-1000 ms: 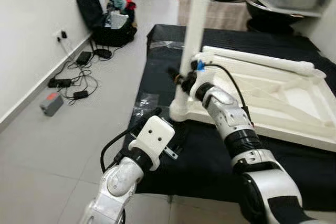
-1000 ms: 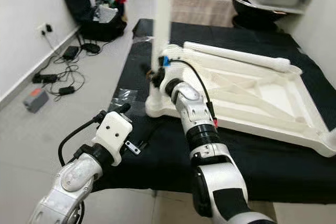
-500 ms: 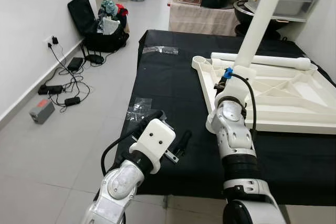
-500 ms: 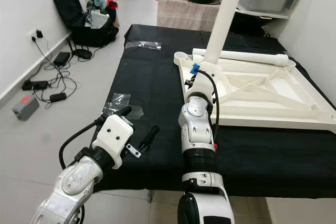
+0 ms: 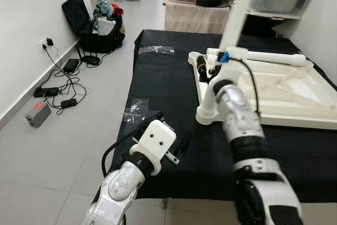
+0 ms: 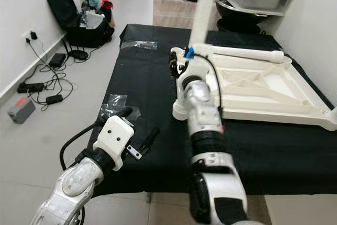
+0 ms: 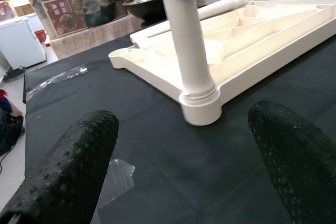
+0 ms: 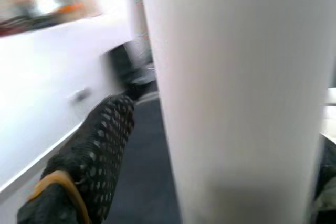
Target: Building children table
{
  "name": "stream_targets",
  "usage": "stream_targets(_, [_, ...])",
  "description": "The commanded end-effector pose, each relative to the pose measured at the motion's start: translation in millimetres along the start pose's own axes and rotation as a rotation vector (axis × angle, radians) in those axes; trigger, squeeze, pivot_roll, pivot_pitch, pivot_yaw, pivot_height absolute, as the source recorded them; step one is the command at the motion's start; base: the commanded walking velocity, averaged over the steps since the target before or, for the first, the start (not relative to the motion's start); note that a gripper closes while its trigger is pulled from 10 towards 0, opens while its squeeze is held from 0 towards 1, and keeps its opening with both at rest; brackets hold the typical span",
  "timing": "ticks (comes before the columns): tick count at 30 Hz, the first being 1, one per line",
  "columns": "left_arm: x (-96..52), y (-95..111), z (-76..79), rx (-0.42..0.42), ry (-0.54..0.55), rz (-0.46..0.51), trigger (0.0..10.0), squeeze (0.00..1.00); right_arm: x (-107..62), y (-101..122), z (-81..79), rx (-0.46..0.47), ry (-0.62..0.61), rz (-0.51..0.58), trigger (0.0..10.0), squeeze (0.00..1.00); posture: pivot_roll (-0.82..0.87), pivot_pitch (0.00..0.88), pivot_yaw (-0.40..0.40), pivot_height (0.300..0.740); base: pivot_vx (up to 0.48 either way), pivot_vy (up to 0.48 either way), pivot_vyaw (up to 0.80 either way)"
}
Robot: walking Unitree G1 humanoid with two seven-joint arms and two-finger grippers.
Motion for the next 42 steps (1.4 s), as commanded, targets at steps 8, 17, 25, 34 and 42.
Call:
stream_targets(8, [-0.9, -2.4, 0.2, 0.006, -0.003, -0.011, 10.0, 0.00, -32.4, -34.7, -61.8, 0.042, 0.668, -0.090, 10.0, 0.00, 0.12, 0.096, -0.081, 0.740, 0.000, 0.000, 0.00])
stream_targets(17, [-1.7, -2.4, -0.1, 0.005, 0.001, -0.012, 10.0, 0.00, -31.0, -38.5, -85.7, 0.068, 0.793, -0.079, 0.0, 0.00, 0.12, 0.097, -0.082, 0.740, 0.000, 0.000, 0.00])
stream_targets(25, [-1.9, -2.9, -0.9, 0.007, 0.004, -0.014, 10.0, 0.00, -1.3, -42.8, -47.9, -0.009, 0.302, -0.135, 0.0, 0.00, 0.11, 0.098, -0.082, 0.740, 0.000, 0.000, 0.00])
stream_targets(34, [-0.2, -3.2, 0.0, 0.004, -0.001, -0.010, 10.0, 0.00, -22.3, -55.9, 29.2, -0.091, -0.531, -0.270, 0.0, 0.00, 0.11, 0.095, -0.078, 0.740, 0.000, 0.000, 0.00])
stream_targets(42, [-0.4, -2.6, -0.5, 0.007, 0.001, -0.010, 10.0, 0.00, -42.6, -58.0, 16.3, -0.039, -0.747, -0.238, 0.0, 0.00, 0.12, 0.095, -0.079, 0.740, 0.000, 0.000, 0.00])
Point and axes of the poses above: a point about 5 cm out from each wrist's last joint towards the gripper, its own x axis pointing out of the wrist towards the gripper, its own y axis along the axis of the wrist's last joint, z = x × y, the point moved 3 cm from there along x, pointing out of the wrist towards the gripper, and after that the axes turned 6 degrees about -x, right-handed, at the moved point
